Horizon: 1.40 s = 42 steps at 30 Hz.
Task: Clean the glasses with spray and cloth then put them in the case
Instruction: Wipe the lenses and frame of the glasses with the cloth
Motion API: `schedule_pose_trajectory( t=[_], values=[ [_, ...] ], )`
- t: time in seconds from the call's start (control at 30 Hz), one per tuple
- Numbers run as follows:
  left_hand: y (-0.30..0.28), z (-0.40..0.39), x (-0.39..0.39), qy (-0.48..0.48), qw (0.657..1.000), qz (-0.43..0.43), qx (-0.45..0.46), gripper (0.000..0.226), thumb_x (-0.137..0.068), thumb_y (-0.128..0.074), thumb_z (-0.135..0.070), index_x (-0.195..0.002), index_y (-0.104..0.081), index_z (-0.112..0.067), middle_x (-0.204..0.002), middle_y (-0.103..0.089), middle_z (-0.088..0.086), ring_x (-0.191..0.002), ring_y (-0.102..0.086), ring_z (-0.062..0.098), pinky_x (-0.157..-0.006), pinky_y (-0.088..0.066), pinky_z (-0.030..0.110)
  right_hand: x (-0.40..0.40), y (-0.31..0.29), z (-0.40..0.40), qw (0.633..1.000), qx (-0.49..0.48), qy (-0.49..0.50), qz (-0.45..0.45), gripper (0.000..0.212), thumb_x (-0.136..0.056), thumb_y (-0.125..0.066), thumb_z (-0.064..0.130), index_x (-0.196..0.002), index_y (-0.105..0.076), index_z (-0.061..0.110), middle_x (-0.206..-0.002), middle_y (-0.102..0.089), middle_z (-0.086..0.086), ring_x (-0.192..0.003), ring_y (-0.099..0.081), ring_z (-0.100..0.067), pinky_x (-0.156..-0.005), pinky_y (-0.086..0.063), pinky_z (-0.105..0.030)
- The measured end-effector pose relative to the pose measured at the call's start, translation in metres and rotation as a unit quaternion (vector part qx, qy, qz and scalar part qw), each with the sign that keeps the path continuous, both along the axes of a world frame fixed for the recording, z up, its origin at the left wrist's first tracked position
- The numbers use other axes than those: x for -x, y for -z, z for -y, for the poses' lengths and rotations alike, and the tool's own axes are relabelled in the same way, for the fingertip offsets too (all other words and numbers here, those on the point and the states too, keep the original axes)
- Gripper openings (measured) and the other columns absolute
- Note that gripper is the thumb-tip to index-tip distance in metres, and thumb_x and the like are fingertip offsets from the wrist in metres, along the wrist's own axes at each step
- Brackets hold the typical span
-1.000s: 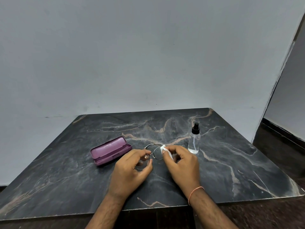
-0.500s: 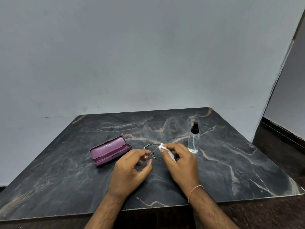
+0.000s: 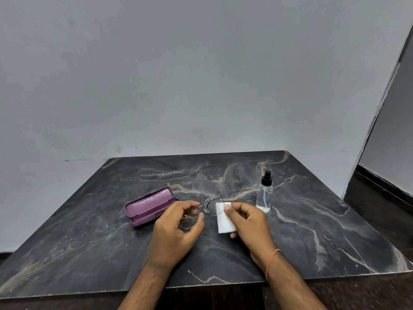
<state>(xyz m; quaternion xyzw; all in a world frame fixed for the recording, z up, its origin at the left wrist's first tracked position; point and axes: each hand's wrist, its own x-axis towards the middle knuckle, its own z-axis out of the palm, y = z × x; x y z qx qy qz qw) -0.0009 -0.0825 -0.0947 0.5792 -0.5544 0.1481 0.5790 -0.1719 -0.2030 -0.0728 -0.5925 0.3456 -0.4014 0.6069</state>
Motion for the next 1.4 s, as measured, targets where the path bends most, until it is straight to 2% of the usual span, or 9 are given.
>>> schedule_pose_trajectory(
  t=[0.17,0.33,0.5,0.6,0.8,0.97,1.13,1.27,1.4],
  values=[
    [-0.001,0.0,-0.002,0.007,1.0,-0.001,0.001,0.029,-0.097,-0.081,-0.03,-0.123,-0.07,-0.036,-0.11,-0.069,-0.026,-0.099,-0.076,0.006,-0.083,-0.057,0.012,-0.002,-0.007,-0.014,0.968,-0.179,-0.128,0.125,0.02,-0.102,-0.068,0.014,-0.117,-0.076,0.003,-0.107,-0.081,-0.018,-0.084,-0.078,-0.021,-0.058,-0.06,-0.029],
    [-0.002,-0.001,0.001,0.009,1.0,0.001,0.002,0.027,-0.096,-0.08,-0.03,-0.122,-0.072,-0.031,-0.109,-0.07,-0.024,-0.098,-0.076,0.007,-0.082,-0.059,0.015,-0.001,-0.01,-0.019,0.907,-0.303,-0.195,0.216,0.036,-0.097,-0.067,0.022,-0.129,-0.072,0.006,-0.129,-0.074,-0.023,-0.104,-0.074,-0.033,-0.071,-0.059,-0.036],
    [-0.005,-0.003,0.004,0.012,1.0,0.012,0.002,0.024,-0.097,-0.079,-0.031,-0.12,-0.071,-0.032,-0.109,-0.07,-0.023,-0.1,-0.074,0.004,-0.084,-0.056,0.012,0.004,-0.008,-0.021,0.897,-0.285,-0.251,0.224,0.039,-0.098,-0.069,0.024,-0.129,-0.074,0.002,-0.137,-0.07,-0.025,-0.106,-0.074,-0.029,-0.079,-0.056,-0.039],
    [-0.007,-0.004,0.005,0.02,1.0,0.019,0.0,0.024,-0.098,-0.079,-0.029,-0.12,-0.071,-0.033,-0.11,-0.07,-0.023,-0.101,-0.074,0.006,-0.085,-0.056,0.013,0.004,-0.008,-0.022,0.906,-0.249,-0.273,0.206,0.054,-0.089,-0.078,0.029,-0.136,-0.071,0.004,-0.138,-0.069,-0.024,-0.115,-0.07,-0.028,-0.086,-0.055,-0.041],
    [-0.007,-0.005,0.005,0.014,0.999,0.028,-0.011,0.022,-0.098,-0.079,-0.028,-0.119,-0.073,-0.027,-0.109,-0.071,-0.021,-0.1,-0.074,0.005,-0.085,-0.058,0.017,0.005,-0.01,-0.023,0.908,-0.239,-0.278,0.205,0.061,-0.081,-0.083,0.026,-0.137,-0.07,0.005,-0.136,-0.07,-0.023,-0.115,-0.069,-0.027,-0.087,-0.055,-0.042],
    [-0.008,-0.006,0.006,0.02,0.999,0.03,-0.011,0.021,-0.1,-0.078,-0.03,-0.12,-0.072,-0.029,-0.108,-0.071,-0.022,-0.1,-0.074,0.004,-0.085,-0.055,0.012,0.004,-0.013,-0.024,0.891,-0.269,-0.28,0.235,0.054,-0.089,-0.076,0.022,-0.14,-0.062,0.008,-0.142,-0.064,-0.024,-0.117,-0.066,-0.029,-0.088,-0.053,-0.044],
    [-0.007,-0.005,0.005,0.014,1.0,0.026,-0.009,0.02,-0.099,-0.079,-0.028,-0.118,-0.073,-0.027,-0.109,-0.071,-0.023,-0.099,-0.074,0.006,-0.085,-0.057,0.016,0.002,-0.014,-0.023,0.891,-0.289,-0.25,0.244,0.022,-0.092,-0.075,0.029,-0.108,-0.082,0.016,-0.13,-0.073,-0.018,-0.114,-0.071,-0.032,-0.084,-0.054,-0.045],
    [-0.006,-0.005,0.004,0.013,1.0,0.018,-0.009,0.021,-0.098,-0.08,-0.026,-0.118,-0.074,-0.027,-0.109,-0.072,-0.022,-0.098,-0.076,0.008,-0.082,-0.06,0.022,0.001,-0.013,-0.023,0.896,-0.296,-0.215,0.251,0.031,-0.081,-0.085,0.025,-0.11,-0.079,0.017,-0.127,-0.071,-0.016,-0.112,-0.069,-0.032,-0.082,-0.053,-0.043],
    [-0.006,-0.004,0.004,0.013,0.999,0.028,-0.013,0.016,-0.1,-0.079,-0.025,-0.115,-0.075,-0.025,-0.108,-0.072,-0.022,-0.098,-0.075,0.006,-0.083,-0.059,0.018,0.001,-0.012,-0.025,0.9,-0.275,-0.236,0.244,0.041,-0.08,-0.09,0.026,-0.117,-0.077,0.015,-0.132,-0.07,-0.02,-0.119,-0.066,-0.035,-0.082,-0.054,-0.043]
  ],
)
